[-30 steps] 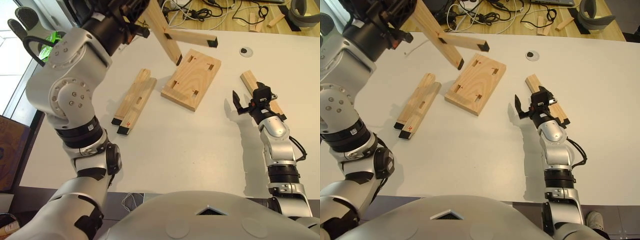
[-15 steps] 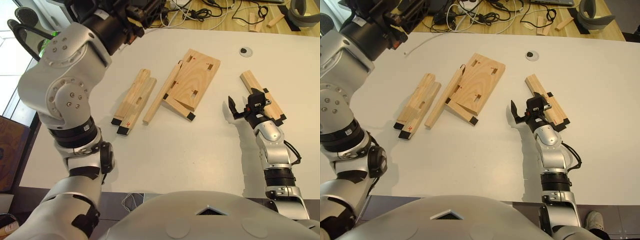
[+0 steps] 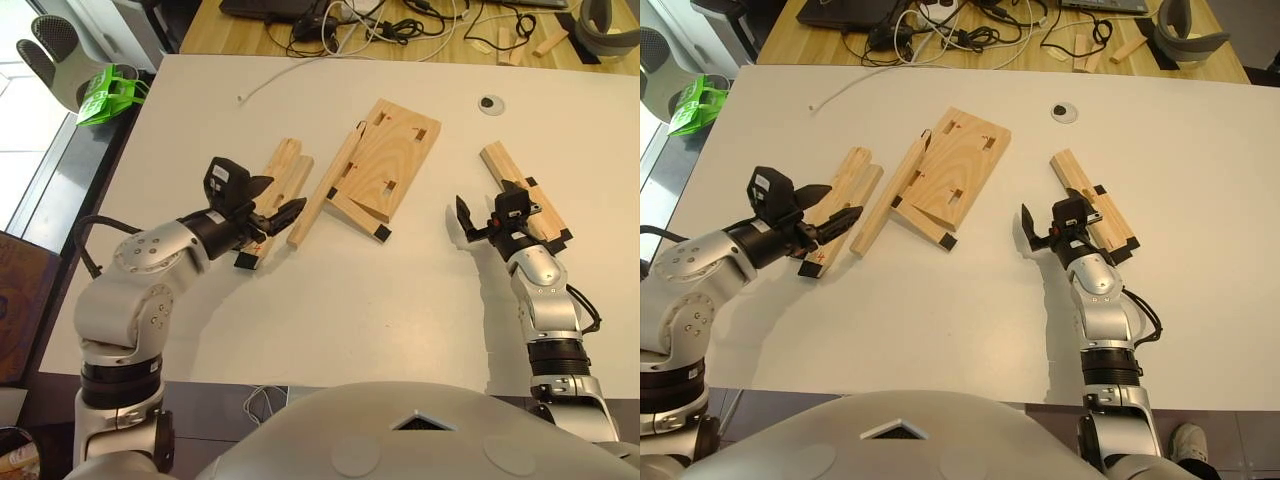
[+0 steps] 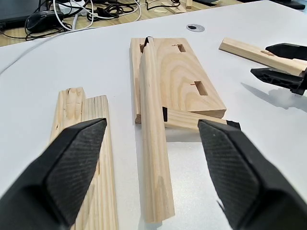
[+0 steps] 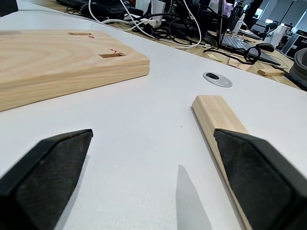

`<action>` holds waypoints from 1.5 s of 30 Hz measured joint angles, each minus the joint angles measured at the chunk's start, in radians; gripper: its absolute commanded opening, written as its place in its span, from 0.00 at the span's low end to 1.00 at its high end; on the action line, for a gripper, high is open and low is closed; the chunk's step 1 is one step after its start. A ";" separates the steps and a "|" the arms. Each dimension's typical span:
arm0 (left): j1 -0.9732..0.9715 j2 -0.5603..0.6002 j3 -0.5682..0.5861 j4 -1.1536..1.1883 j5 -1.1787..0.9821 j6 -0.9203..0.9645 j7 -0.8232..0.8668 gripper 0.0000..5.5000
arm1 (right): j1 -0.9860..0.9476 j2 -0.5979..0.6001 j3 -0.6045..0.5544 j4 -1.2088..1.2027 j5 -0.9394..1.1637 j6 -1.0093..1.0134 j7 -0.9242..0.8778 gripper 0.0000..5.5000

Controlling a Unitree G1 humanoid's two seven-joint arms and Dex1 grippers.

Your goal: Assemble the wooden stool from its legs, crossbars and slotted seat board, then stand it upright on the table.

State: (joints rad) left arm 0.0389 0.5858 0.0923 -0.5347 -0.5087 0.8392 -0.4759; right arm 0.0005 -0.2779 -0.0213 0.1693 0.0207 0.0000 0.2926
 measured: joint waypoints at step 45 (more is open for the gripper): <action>0.223 -0.049 -0.057 0.044 0.105 -0.064 0.005 0.64 | 0.027 -0.006 0.001 -0.052 0.000 0.025 0.011 0.85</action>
State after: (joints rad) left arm 0.2616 0.5371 0.0357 -0.4911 -0.4036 0.7753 -0.4708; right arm 0.0278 -0.2837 -0.0200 0.1171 0.0211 0.0247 0.3035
